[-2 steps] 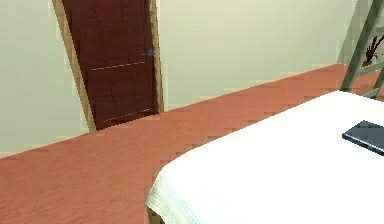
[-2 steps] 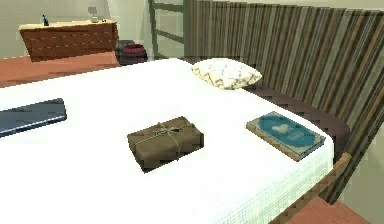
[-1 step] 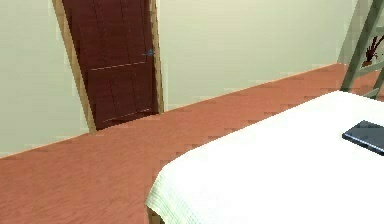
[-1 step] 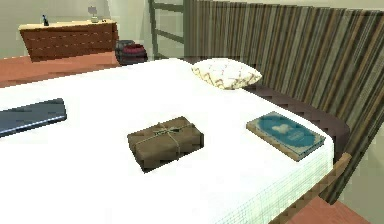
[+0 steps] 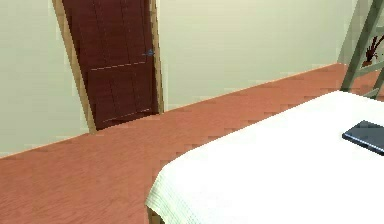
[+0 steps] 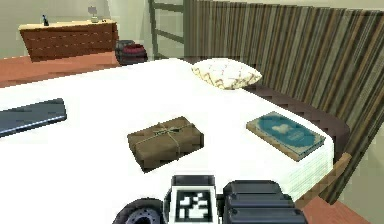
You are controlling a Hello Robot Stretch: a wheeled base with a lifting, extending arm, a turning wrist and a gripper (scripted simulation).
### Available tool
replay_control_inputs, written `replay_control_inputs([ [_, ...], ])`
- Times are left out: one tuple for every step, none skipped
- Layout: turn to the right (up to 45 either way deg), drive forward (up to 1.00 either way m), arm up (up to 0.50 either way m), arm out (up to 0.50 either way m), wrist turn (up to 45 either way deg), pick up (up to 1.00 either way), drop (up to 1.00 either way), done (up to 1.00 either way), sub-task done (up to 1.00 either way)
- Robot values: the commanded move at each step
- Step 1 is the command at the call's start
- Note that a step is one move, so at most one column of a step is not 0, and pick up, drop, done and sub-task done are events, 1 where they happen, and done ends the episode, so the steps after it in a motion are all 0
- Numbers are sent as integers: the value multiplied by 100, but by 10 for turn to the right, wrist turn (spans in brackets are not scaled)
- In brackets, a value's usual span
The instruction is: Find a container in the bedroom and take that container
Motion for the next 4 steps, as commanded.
replay_control_inputs([
  [0,0,0,38,0,0,0,0,0],
  [0,0,0,0,450,0,0,0,0],
  [0,0,0,0,450,0,0,0,0],
  [0,0,0,0,330,0,0,0,0],
])
